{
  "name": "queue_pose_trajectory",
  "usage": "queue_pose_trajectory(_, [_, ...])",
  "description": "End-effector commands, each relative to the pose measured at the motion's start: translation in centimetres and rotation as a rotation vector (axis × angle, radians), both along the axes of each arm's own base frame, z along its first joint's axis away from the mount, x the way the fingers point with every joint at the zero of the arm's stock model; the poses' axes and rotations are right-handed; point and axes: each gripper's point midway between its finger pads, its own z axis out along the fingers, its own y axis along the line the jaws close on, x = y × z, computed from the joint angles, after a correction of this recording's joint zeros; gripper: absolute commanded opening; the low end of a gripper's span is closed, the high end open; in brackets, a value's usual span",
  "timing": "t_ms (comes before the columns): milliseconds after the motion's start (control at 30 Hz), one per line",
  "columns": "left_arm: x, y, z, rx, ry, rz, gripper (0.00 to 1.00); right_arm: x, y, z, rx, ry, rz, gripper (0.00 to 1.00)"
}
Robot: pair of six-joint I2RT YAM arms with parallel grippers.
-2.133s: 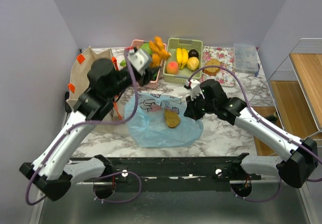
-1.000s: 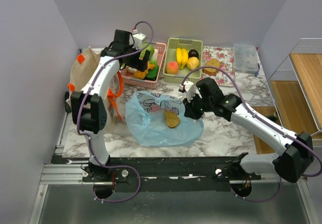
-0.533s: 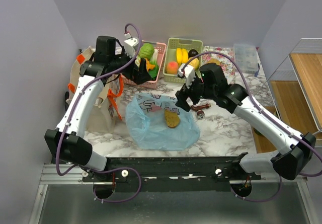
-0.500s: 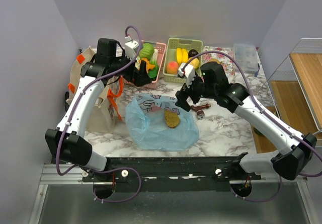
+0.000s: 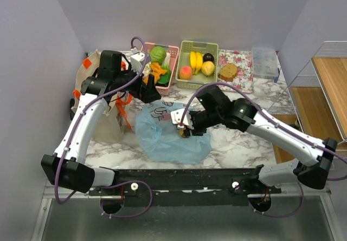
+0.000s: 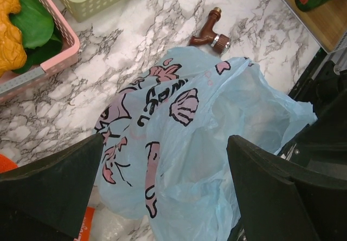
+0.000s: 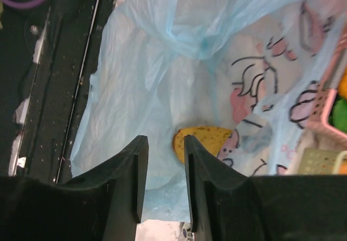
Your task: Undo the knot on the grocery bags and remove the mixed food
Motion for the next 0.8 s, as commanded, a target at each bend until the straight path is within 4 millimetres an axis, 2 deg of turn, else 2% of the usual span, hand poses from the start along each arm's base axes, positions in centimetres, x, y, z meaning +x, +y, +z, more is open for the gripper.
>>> queue_pose_trajectory(0, [-0.6, 0.2, -0.9, 0.026, 0.014, -0.015, 0.99, 1.1, 1.1, -5.4, -0.118, -0.045, 0.114, 0.35])
queue_pose_trajectory(67, [-0.8, 0.2, -0.9, 0.028, 0.015, -0.022, 0.99, 1.9, 1.8, -7.1, -0.167, -0.017, 0.099, 0.25])
queue_pose_trajectory(133, [-1.1, 0.3, -1.1, 0.034, 0.03, -0.026, 0.98, 2.6, 1.4, -9.7, -0.261, 0.006, 0.071, 0.2])
queue_pose_trajectory(200, [-1.5, 0.4, -1.7, 0.043, 0.045, -0.033, 0.99, 3.8, 0.5, -12.2, -0.329, 0.005, 0.001, 0.2])
queue_pose_trajectory(367, [-2.2, 0.6, -3.2, 0.055, 0.074, -0.03, 0.99, 5.9, -0.7, -15.6, -0.347, 0.007, -0.213, 0.21])
queue_pose_trajectory(533, [-1.9, 0.6, -3.6, 0.058, 0.075, -0.025, 0.98, 6.6, -0.5, -16.8, -0.334, 0.044, -0.327, 0.26])
queue_pose_trajectory(633, [-2.0, 0.5, -3.9, 0.051, 0.087, -0.03, 0.98, 6.9, -0.2, -17.1, -0.312, 0.049, -0.354, 0.33])
queue_pose_trajectory(767, [-2.1, 0.5, -4.5, 0.051, 0.097, -0.028, 0.99, 7.6, -0.4, -17.8, -0.309, 0.069, -0.407, 0.35])
